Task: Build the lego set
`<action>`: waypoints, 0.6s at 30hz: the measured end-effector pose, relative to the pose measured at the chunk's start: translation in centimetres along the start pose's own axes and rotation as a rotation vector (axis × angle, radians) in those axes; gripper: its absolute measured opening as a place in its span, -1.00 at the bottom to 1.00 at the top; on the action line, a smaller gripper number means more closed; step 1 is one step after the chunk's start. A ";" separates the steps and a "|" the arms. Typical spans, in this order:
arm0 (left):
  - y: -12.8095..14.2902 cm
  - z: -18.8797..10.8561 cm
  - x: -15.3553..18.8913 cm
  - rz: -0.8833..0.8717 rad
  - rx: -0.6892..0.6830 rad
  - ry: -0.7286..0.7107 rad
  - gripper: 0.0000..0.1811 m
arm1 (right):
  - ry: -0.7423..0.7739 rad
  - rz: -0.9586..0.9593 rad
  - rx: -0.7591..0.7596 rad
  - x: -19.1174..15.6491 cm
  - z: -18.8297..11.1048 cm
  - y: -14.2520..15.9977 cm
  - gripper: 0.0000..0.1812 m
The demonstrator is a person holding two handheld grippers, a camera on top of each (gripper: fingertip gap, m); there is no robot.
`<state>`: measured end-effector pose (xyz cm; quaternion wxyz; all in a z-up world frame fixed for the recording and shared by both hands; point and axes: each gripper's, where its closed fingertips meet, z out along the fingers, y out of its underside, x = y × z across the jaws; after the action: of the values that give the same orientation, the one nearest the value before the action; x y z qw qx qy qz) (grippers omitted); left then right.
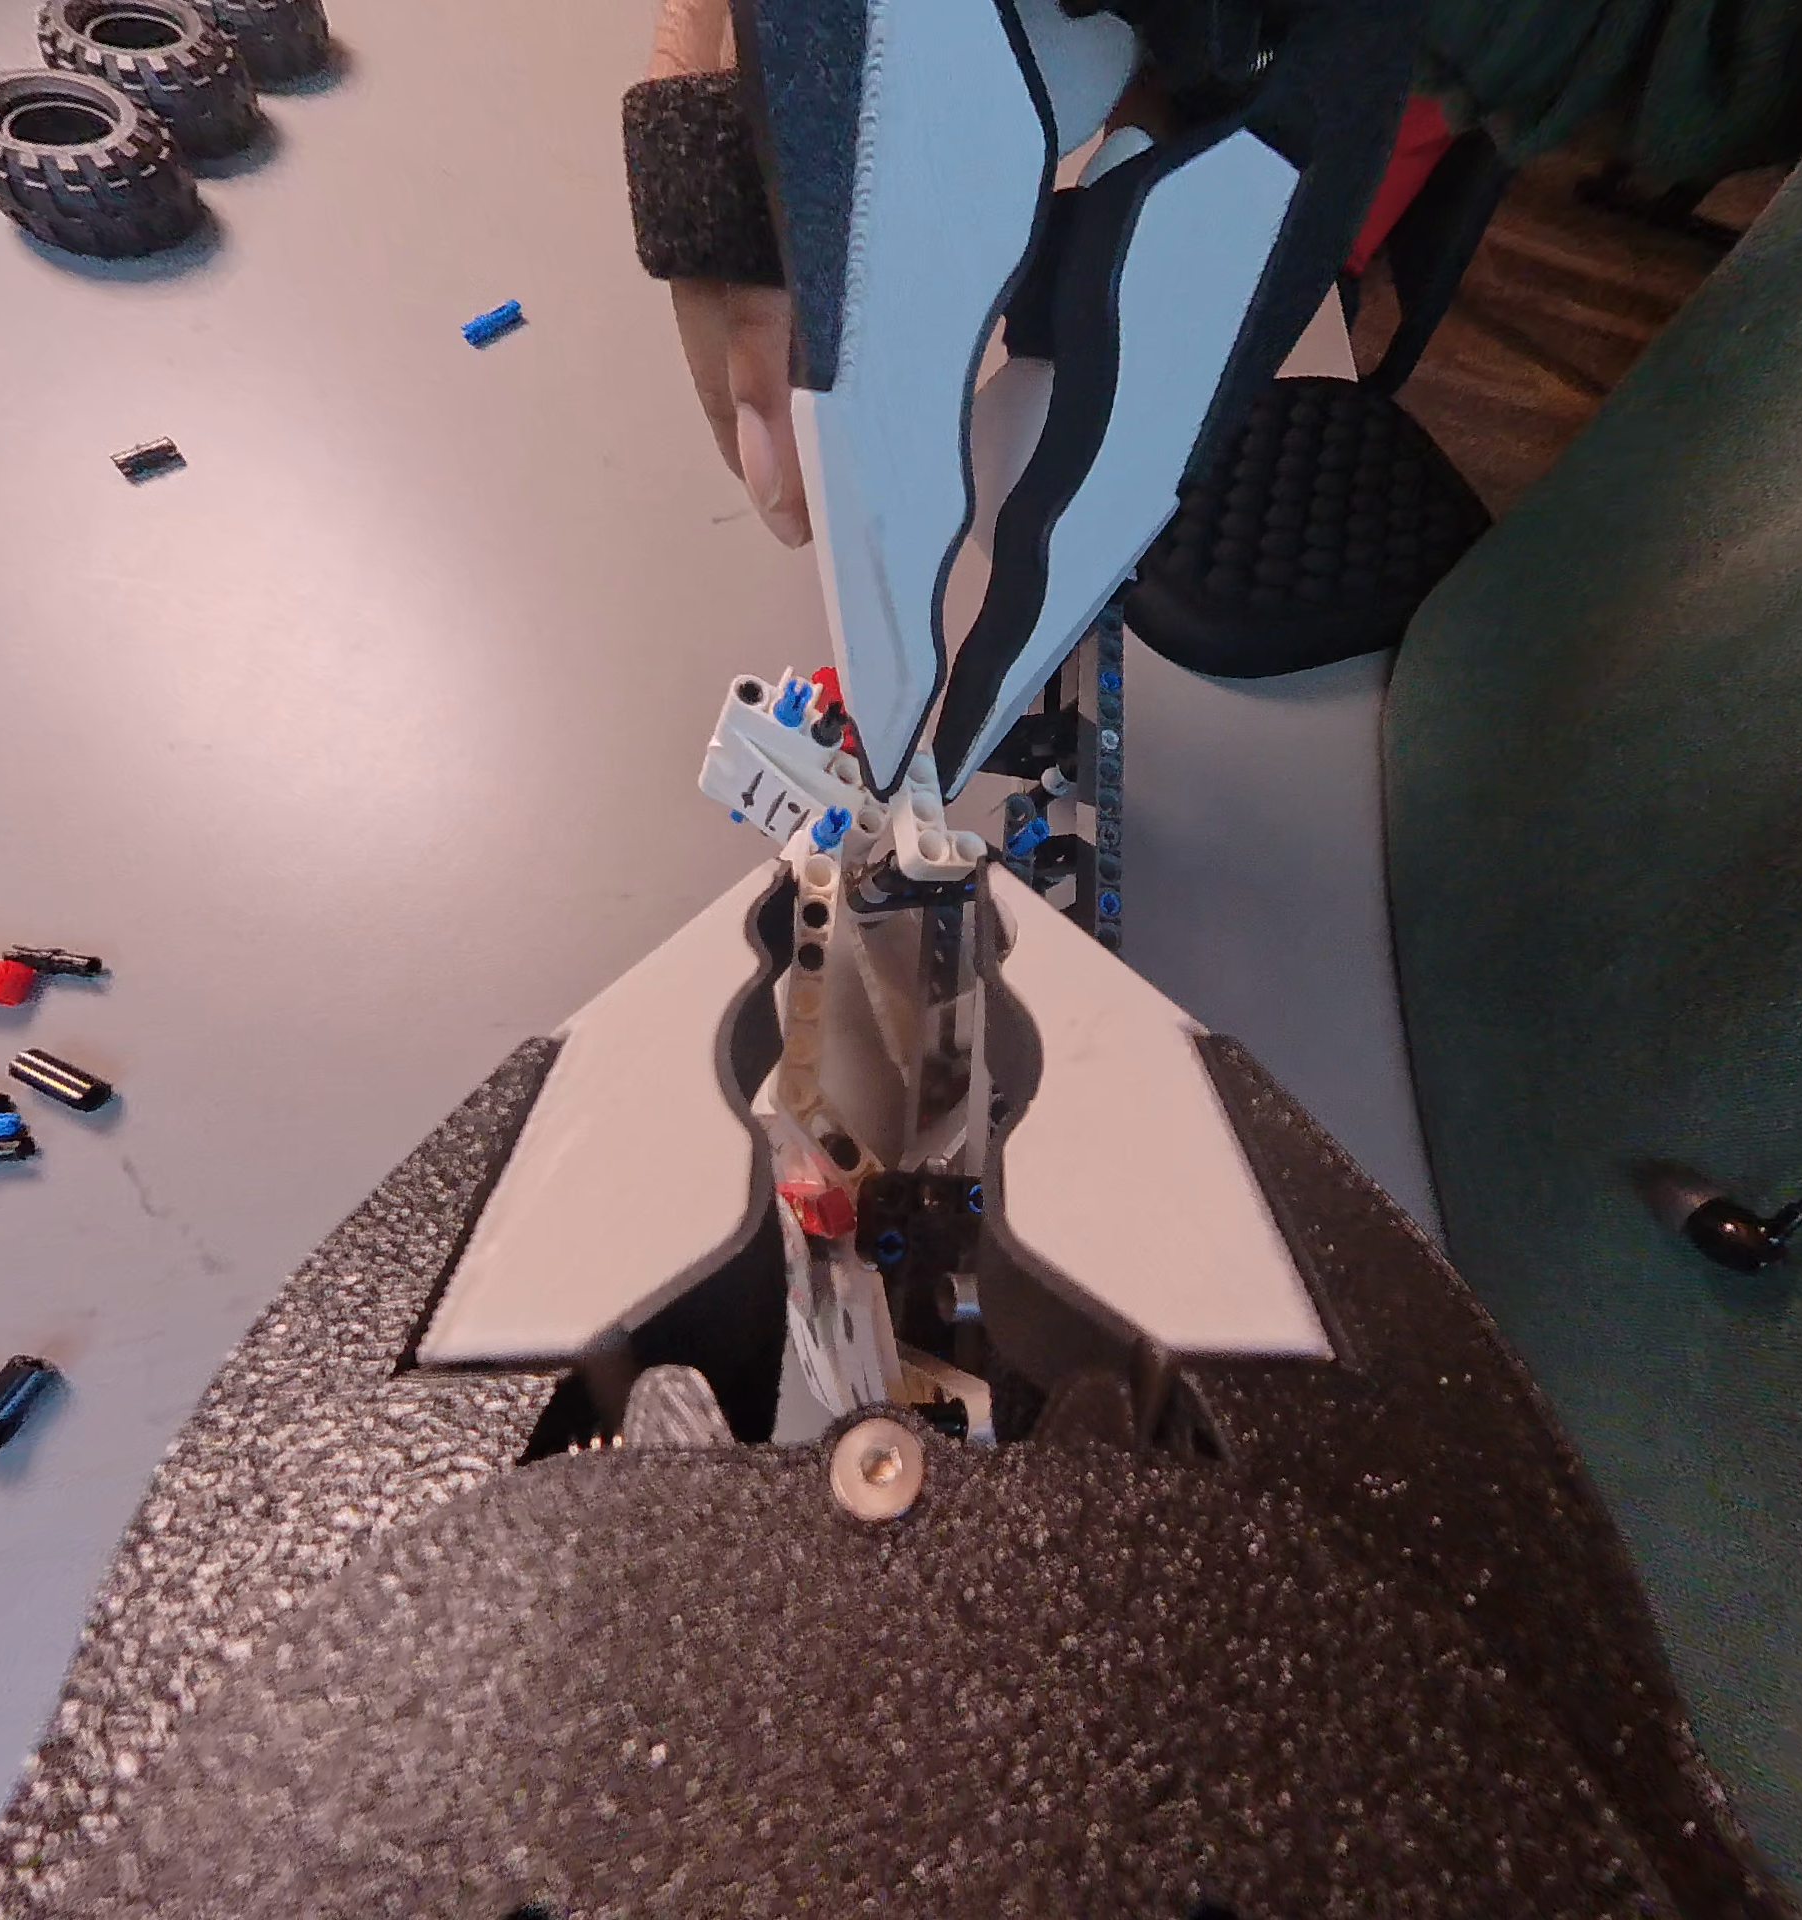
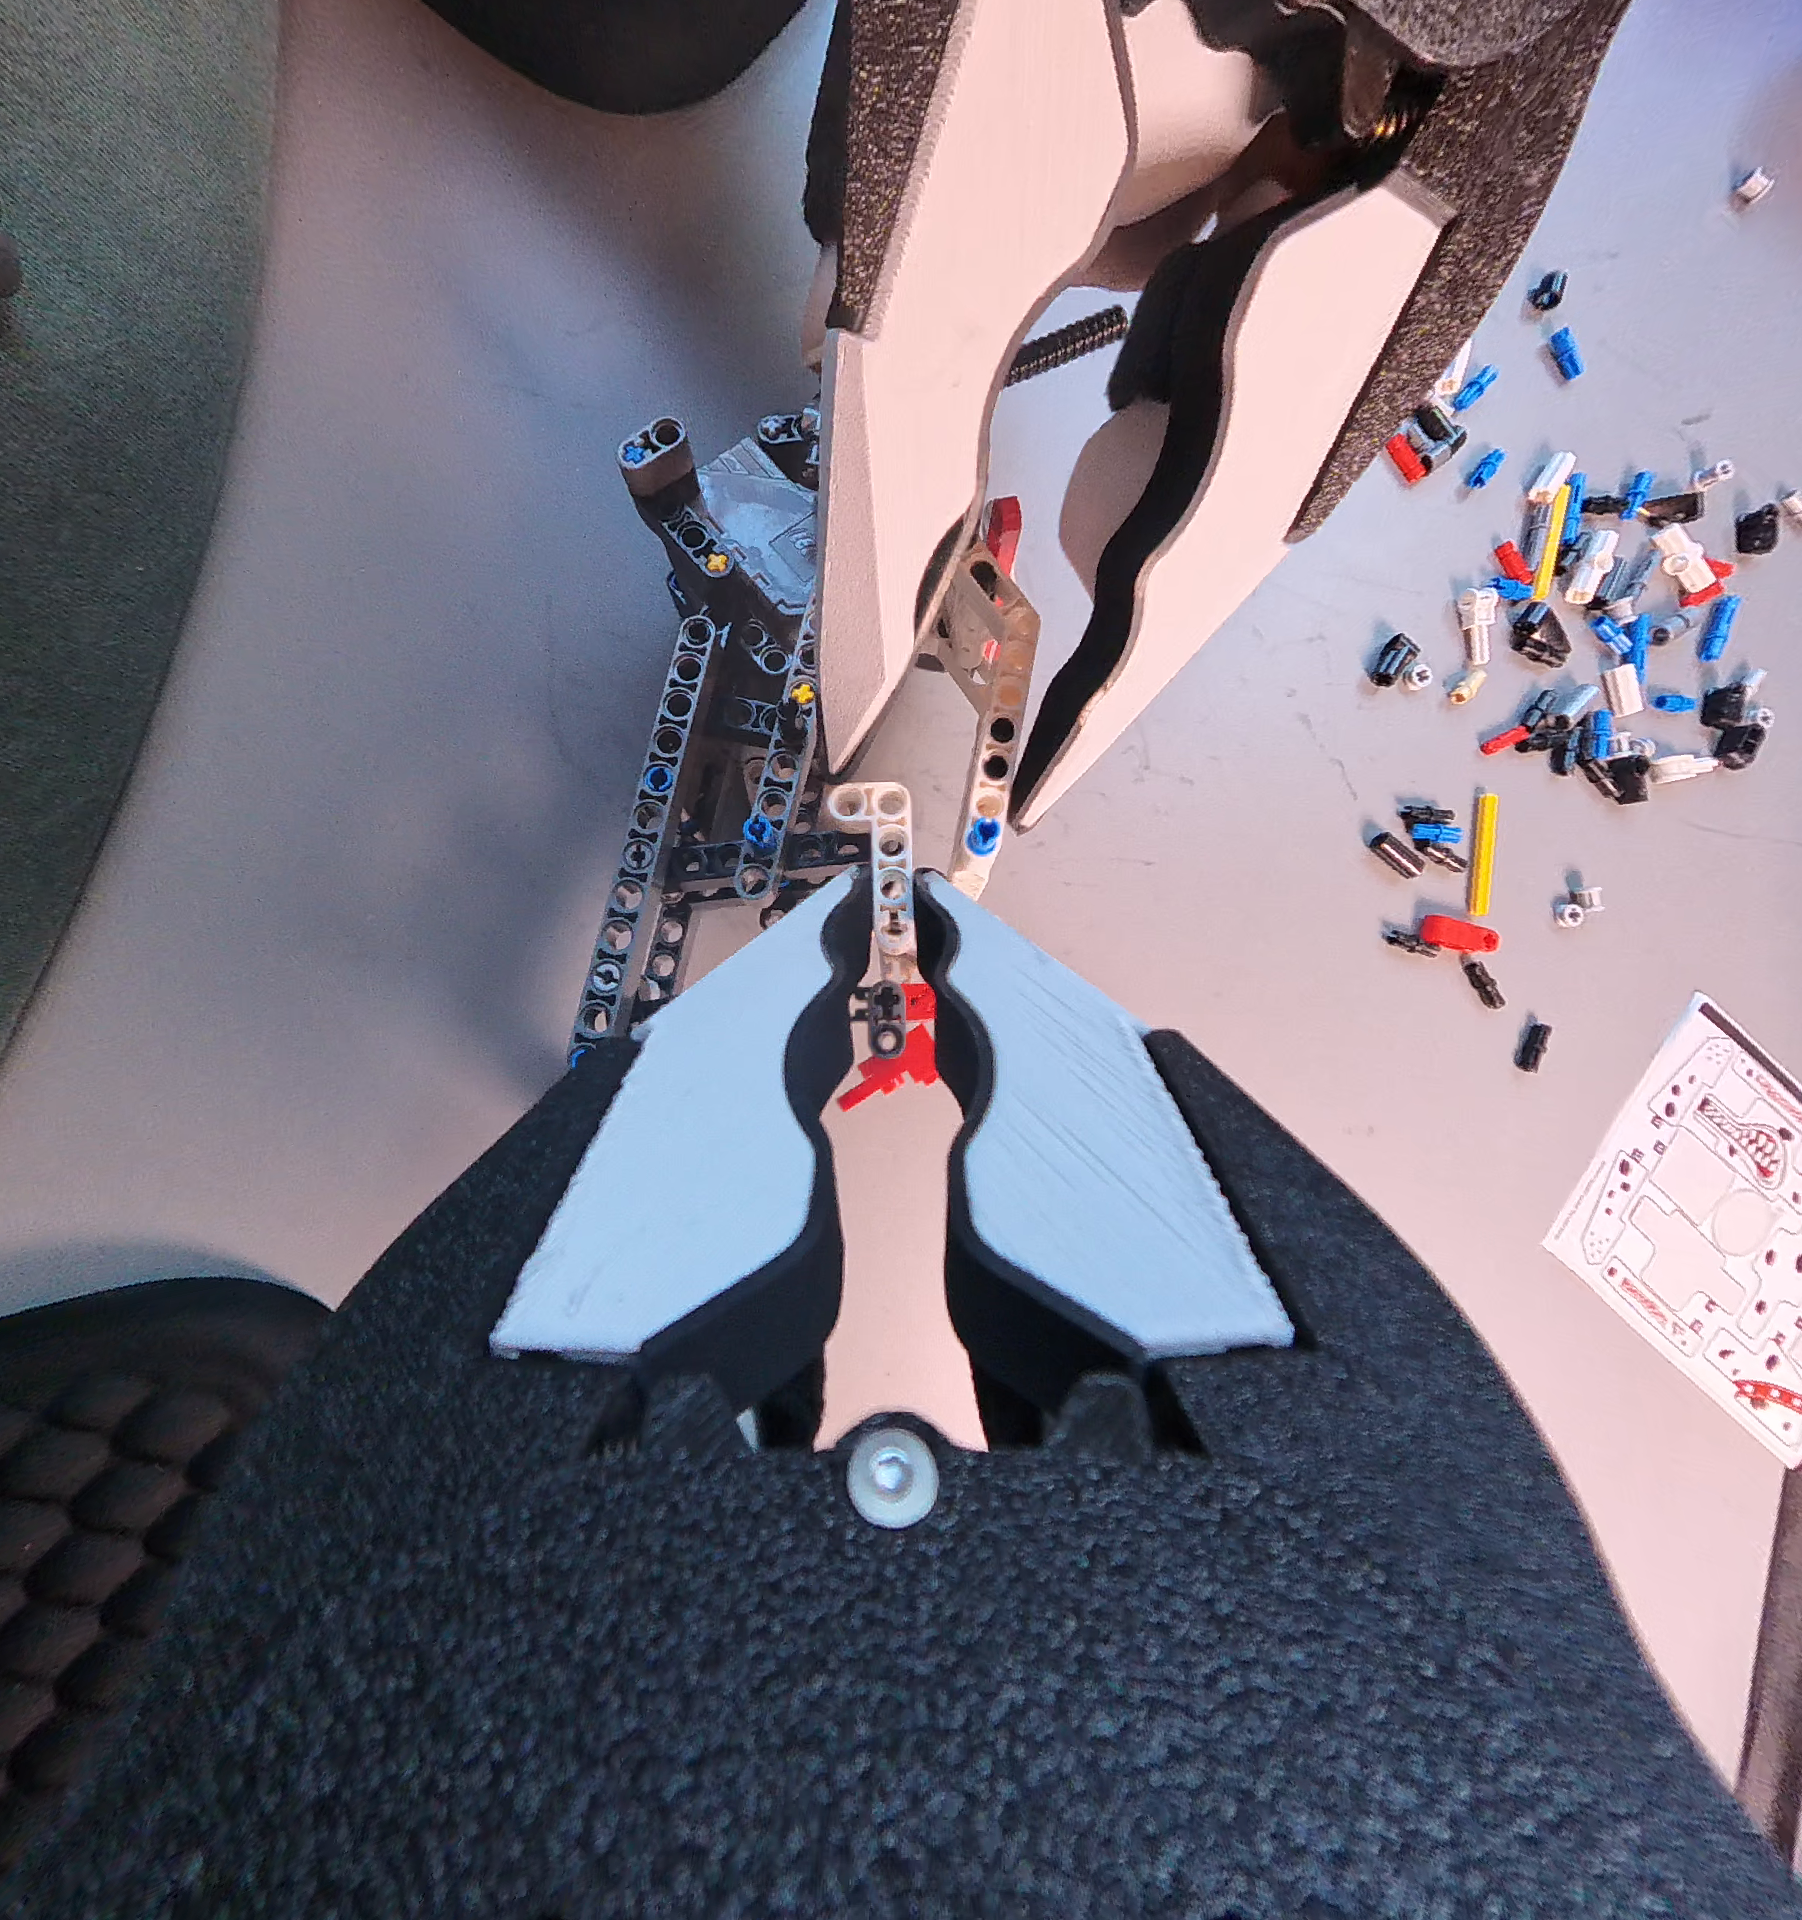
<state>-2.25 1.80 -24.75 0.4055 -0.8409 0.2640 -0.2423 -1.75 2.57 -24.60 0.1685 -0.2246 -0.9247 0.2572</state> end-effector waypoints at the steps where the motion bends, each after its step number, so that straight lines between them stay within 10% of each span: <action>1: 0.0 0.1 0.0 -0.015 0.005 0.005 -0.63 | -0.001 -0.002 -0.003 0.0 0.0 0.0 -0.92; 18: 0.1 1.1 -0.8 -0.161 -0.017 0.044 -0.62 | -0.039 0.117 0.069 0.2 0.2 1.2 -0.90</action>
<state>-2.22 2.88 -25.55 0.3716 -0.8574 0.2063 -0.2902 -1.58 3.49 -25.44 0.1429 -0.2675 -0.9036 0.3025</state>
